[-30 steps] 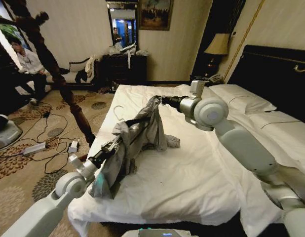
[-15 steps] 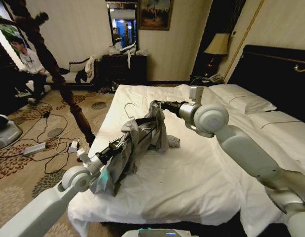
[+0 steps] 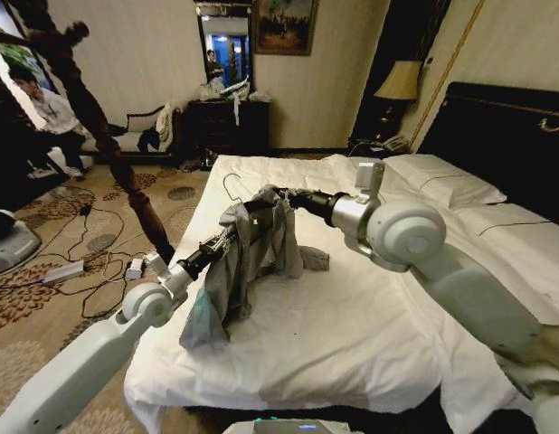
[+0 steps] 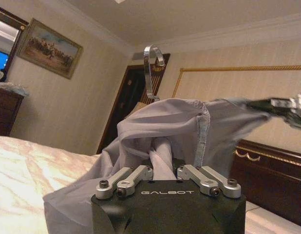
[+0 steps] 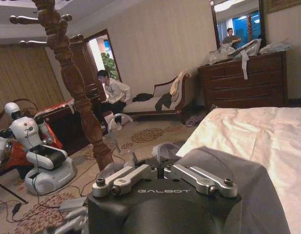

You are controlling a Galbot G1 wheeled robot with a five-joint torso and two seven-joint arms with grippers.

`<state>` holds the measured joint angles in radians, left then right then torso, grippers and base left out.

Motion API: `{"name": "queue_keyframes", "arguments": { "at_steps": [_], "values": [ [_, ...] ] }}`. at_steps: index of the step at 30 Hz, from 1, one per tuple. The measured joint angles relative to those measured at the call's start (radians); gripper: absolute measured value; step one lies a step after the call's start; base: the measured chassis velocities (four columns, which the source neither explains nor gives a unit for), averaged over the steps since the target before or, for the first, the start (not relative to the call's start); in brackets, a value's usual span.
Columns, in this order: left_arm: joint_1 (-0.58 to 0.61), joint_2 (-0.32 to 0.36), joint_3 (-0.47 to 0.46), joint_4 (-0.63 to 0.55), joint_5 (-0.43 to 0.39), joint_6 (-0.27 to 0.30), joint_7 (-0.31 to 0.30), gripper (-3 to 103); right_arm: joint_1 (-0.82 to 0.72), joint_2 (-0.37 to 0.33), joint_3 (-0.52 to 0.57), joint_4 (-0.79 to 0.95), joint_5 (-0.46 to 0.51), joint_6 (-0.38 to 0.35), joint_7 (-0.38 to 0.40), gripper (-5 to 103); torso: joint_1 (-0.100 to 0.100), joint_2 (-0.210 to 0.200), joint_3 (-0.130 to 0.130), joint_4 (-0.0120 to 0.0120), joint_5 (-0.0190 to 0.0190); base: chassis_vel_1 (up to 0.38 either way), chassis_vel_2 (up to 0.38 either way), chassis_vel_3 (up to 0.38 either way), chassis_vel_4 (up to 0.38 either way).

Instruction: Pick up the clothes from the bed and hang them on the clothes hanger.

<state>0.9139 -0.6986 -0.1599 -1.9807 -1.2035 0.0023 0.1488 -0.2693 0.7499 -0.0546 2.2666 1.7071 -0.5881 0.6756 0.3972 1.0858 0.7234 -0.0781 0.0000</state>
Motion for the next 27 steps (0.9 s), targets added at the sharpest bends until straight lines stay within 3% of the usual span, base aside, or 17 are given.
{"name": "queue_keyframes", "arguments": {
  "at_steps": [7,11,14,16,19,25,27],
  "values": [
    [-0.113,-0.018,0.071,0.032,-0.019,0.005,-0.022,15,-0.036,-0.029,0.046,0.054,0.032,0.000,-0.001,0,0.000,0.000,0.000,0.0005,-0.0004,0.000,0.000,0.000,0.000],
    [-0.192,-0.016,0.102,0.053,-0.051,0.010,-0.032,15,-0.151,-0.069,0.093,0.095,0.013,0.001,-0.006,0,0.000,0.000,0.000,-0.0005,0.0003,0.000,0.000,0.000,0.000],
    [-0.207,-0.009,0.103,0.060,-0.061,0.012,-0.038,15,-0.176,-0.068,0.099,0.102,0.003,0.001,-0.007,0,0.000,0.000,0.000,-0.0005,0.0003,0.000,0.000,0.000,0.000],
    [-0.217,0.000,0.097,0.068,-0.065,0.013,-0.046,15,-0.179,-0.054,0.096,0.105,-0.002,0.000,-0.012,0,0.000,0.000,0.000,0.0010,0.0003,0.000,0.000,0.000,0.000],
    [-0.227,-0.005,0.098,0.076,-0.066,0.014,-0.051,15,-0.178,-0.052,0.090,0.122,0.000,0.000,-0.012,0,0.000,0.000,0.000,0.0013,-0.0004,0.000,0.000,0.000,0.000],
    [-0.236,-0.007,0.083,0.084,-0.072,0.015,-0.058,15,-0.214,-0.066,0.066,0.166,-0.026,-0.004,-0.027,0,0.000,0.000,0.000,-0.0005,-0.0001,0.000,0.000,0.000,0.000],
    [-0.240,0.016,0.067,0.075,-0.090,0.015,-0.061,15,-0.245,-0.074,0.049,0.173,-0.072,-0.007,-0.042,0,0.000,0.000,0.000,0.0012,0.0000,0.000,0.000,0.000,0.000]
  ]
}}
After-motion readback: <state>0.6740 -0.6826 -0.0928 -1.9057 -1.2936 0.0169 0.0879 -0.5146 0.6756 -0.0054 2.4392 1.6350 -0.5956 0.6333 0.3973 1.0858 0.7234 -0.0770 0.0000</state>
